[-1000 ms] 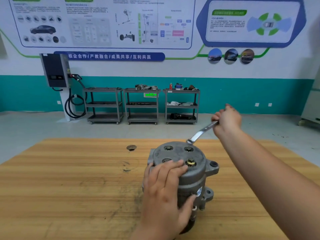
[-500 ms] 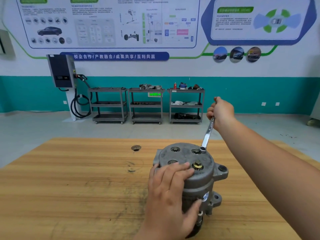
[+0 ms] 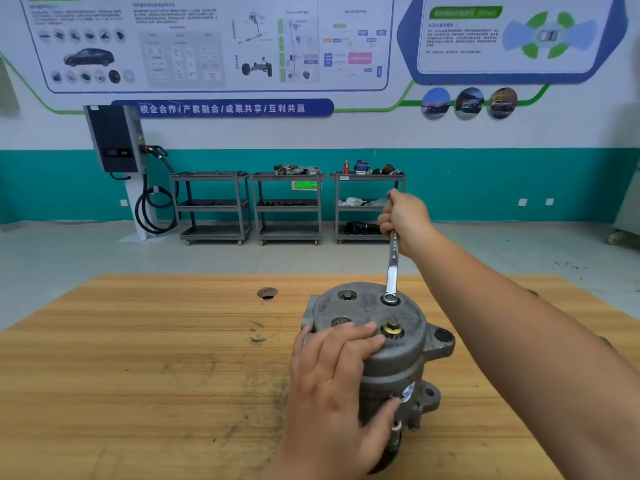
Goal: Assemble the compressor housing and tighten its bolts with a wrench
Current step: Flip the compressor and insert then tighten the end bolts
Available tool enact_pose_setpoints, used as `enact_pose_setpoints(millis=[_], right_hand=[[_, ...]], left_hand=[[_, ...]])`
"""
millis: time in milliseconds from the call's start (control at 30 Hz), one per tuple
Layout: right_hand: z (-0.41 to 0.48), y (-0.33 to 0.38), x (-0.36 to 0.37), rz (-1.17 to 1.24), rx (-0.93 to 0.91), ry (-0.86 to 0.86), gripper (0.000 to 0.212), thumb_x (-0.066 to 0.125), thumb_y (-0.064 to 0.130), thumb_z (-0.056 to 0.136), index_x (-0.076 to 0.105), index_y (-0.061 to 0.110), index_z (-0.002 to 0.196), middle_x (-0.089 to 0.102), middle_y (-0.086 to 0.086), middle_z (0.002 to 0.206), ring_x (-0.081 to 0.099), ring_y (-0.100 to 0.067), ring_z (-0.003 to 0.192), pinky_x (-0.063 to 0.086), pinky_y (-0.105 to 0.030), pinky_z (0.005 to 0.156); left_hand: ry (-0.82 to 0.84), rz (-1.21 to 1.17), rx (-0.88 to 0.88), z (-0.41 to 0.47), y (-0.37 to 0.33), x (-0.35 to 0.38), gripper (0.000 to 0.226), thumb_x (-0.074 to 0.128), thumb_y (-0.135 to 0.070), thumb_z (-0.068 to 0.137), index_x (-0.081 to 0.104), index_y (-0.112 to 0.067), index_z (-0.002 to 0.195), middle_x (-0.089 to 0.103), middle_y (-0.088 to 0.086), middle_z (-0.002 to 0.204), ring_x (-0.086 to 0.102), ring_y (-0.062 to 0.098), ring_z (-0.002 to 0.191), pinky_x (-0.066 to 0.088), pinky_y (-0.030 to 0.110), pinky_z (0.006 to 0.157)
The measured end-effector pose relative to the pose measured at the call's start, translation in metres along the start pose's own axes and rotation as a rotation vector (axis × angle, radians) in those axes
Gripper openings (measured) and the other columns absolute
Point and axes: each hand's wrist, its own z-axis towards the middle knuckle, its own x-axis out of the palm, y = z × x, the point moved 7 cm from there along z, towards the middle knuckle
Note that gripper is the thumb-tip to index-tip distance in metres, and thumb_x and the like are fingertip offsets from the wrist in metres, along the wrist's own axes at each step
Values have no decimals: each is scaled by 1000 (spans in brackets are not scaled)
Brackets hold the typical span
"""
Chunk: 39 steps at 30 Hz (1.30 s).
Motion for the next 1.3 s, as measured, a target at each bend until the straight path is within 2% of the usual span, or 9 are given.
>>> enact_pose_setpoints(millis=[100, 233, 400, 600, 867, 1000, 1133, 1233, 1300], right_hand=[[1, -18, -8, 30, 86, -59, 21, 35, 17, 101, 53, 12, 90, 26, 3, 57, 19, -7, 37, 17, -18, 32], [-1, -18, -32, 98, 74, -164, 31, 32, 15, 101, 49, 10, 126, 24, 2, 57, 20, -9, 42, 18, -19, 31], [-27, -3, -86, 189, -197, -314, 19, 34, 21, 102, 43, 17, 85, 30, 2, 62, 30, -8, 43, 31, -17, 36], [-114, 1, -143, 462, -572, -259, 14, 28, 16, 100, 37, 21, 91, 38, 8, 57, 38, -7, 48, 41, -21, 56], [-218, 50, -115, -127, -1254, -74, 21, 35, 22, 98, 33, 19, 119, 47, 16, 74, 48, -11, 66, 50, -34, 73], [-206, 73, -109, -173, -1213, -99, 17, 36, 25, 98, 46, 25, 111, 52, 14, 65, 53, -11, 62, 51, -29, 70], [-192, 77, -109, 75, -1018, 61, 28, 39, 36, 97, 65, 32, 87, 50, 10, 52, 50, -9, 49, 49, -25, 61], [-185, 68, -97, 195, -796, 184, 40, 65, 67, 68, 67, 29, 78, 41, 9, 40, 38, -5, 36, 40, -18, 53], [-186, 58, -87, 236, -751, 327, 47, 63, 72, 63, 72, 28, 78, 30, 9, 36, 33, -3, 33, 40, -16, 53]], left_hand=[[-15, 15, -1, 1, -1, -1, 54, 62, -46, 67, 48, -24, 114, 49, -12, 122, 47, 10, 113, 31, 48, 100], [-45, 57, -6, 0, -6, 0, 52, 60, -46, 69, 48, -24, 114, 49, -12, 123, 47, 11, 111, 31, 45, 101], [-87, 108, -21, 0, -14, 4, 51, 58, -44, 68, 48, -24, 113, 47, -11, 122, 46, 13, 110, 28, 43, 103], [-64, 106, -46, 0, -13, 5, 50, 58, -43, 69, 47, -24, 113, 46, -12, 122, 46, 12, 111, 28, 44, 103], [-25, 104, -49, 0, -17, 8, 49, 57, -43, 69, 48, -23, 113, 62, -5, 115, 47, 12, 111, 28, 46, 103], [-14, 80, -71, 1, -15, 6, 49, 57, -42, 69, 48, -23, 113, 64, -1, 114, 48, 14, 110, 29, 50, 98], [-3, 48, -85, 1, -11, 2, 49, 58, -43, 69, 47, -24, 112, 64, -1, 115, 49, 14, 109, 31, 50, 96], [5, 46, -84, 1, -10, 1, 48, 58, -43, 70, 47, -24, 112, 64, -1, 115, 50, 14, 109, 42, 56, 97], [9, 49, -83, 1, -11, 1, 47, 58, -43, 70, 47, -24, 112, 63, -1, 114, 49, 14, 109, 44, 60, 94]])
